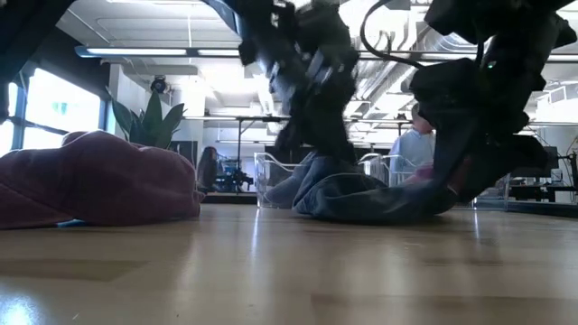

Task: Pick & Place hat
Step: Put the dark blue cap into the left transparent bin

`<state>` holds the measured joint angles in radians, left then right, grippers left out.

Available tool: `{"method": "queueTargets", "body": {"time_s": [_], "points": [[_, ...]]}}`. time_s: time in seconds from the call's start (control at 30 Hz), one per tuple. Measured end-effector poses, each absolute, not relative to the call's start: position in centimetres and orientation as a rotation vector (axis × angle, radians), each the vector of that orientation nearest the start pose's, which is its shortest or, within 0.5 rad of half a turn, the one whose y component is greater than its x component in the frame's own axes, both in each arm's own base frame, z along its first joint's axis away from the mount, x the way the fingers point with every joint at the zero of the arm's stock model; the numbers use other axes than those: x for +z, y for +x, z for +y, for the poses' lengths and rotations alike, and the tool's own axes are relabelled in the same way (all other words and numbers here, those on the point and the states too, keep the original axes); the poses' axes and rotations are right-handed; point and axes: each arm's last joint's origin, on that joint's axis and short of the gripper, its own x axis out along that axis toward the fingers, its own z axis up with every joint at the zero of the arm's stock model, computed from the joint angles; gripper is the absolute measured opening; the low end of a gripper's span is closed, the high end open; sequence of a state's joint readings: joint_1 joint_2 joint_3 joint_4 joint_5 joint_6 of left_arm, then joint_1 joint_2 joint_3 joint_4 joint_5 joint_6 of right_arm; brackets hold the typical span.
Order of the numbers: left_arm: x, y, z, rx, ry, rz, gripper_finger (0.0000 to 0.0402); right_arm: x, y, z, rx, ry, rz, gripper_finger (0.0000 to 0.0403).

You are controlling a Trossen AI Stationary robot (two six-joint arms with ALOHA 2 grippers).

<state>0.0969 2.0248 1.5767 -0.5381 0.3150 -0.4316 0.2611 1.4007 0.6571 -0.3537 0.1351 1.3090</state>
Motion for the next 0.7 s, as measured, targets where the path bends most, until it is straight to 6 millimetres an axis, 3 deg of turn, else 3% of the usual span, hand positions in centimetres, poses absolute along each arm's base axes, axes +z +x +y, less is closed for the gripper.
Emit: {"method": "queueTargets", "body": {"time_s": [0.1, 0.2, 0.3, 0.43, 0.53, 0.7], "points": [[21.3, 43.3, 4.0, 0.0, -0.622, 1.0, 0.0179, 16.0, 22.6, 5.8, -0.594, 0.963, 1.003, 0.0217], [21.2, 42.7, 4.7, 0.094, -0.599, 1.035, 0.0214, 16.5, 21.4, 5.6, -0.672, 1.002, 1.052, 0.0197], [21.1, 42.0, 5.7, 0.283, -0.479, 1.057, 0.0224, 17.2, 19.9, 5.2, -0.787, 1.037, 1.047, 0.0177], [21.1, 41.6, 6.0, 0.368, -0.384, 1.08, 0.0219, 18.8, 18.9, 5.1, -0.766, 1.044, 0.964, 0.0155], [21.1, 41.7, 5.7, 0.369, -0.374, 1.075, 0.0213, 20.1, 19.5, 5.3, -0.623, 1.019, 0.857, 0.0145], [21.3, 41.9, 5.4, 0.404, -0.315, 1.042, 0.0209, 21.9, 22.4, 5.6, -0.373, 0.935, 0.598, 0.0136]]}}
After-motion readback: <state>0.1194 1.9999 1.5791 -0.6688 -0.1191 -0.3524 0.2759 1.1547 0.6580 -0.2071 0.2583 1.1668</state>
